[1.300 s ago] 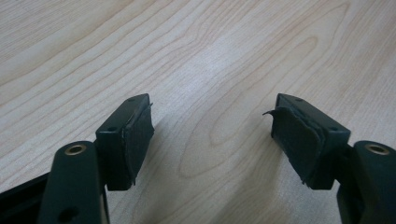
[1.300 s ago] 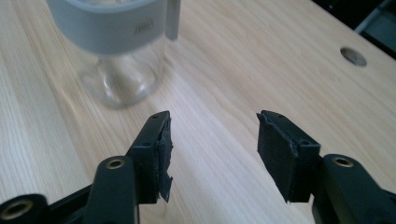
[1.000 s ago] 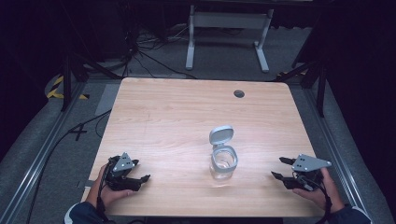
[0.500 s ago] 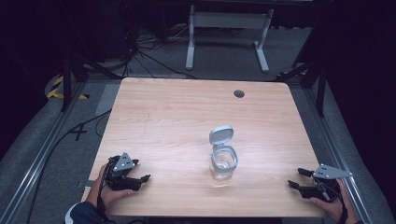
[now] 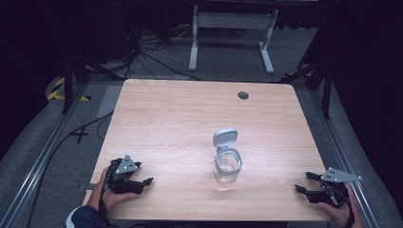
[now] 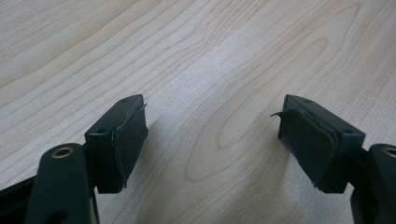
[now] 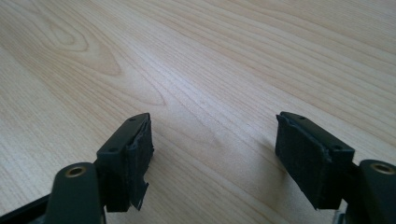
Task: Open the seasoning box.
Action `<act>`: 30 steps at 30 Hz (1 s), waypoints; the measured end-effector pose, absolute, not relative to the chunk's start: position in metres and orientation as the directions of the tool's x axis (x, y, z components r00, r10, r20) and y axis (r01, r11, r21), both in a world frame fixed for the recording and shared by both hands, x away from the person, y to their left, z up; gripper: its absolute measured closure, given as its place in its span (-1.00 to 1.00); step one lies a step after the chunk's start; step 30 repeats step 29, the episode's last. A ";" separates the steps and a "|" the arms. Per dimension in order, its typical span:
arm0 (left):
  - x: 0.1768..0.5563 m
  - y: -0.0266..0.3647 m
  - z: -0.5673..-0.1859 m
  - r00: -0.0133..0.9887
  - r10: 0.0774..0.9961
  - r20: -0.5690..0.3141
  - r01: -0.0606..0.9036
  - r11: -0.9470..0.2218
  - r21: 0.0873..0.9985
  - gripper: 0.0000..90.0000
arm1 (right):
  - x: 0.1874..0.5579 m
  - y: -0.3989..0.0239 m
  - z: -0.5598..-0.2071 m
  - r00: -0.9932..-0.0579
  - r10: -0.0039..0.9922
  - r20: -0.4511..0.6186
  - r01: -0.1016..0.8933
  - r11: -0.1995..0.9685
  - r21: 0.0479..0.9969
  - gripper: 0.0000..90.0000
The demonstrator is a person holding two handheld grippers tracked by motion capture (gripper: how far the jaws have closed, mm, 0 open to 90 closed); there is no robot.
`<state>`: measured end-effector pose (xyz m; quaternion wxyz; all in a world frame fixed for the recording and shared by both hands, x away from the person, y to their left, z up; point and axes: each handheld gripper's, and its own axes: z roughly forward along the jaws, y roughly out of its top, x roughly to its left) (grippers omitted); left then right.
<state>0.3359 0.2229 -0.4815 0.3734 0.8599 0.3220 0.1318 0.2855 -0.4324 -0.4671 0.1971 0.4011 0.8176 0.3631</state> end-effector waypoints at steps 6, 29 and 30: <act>0.337 0.223 -0.481 0.756 0.655 -0.014 0.456 -0.511 0.729 -0.48 | 0.286 -0.433 -0.467 -0.591 0.806 -0.033 0.517 0.410 0.751 -0.42; 0.341 0.221 -0.481 0.735 0.678 -0.017 0.477 -0.499 0.724 -0.53 | 0.286 -0.433 -0.467 -0.586 0.809 -0.036 0.518 0.409 0.752 -0.42; 0.341 0.221 -0.481 0.735 0.678 -0.017 0.477 -0.499 0.724 -0.53 | 0.286 -0.433 -0.467 -0.586 0.809 -0.036 0.518 0.409 0.752 -0.42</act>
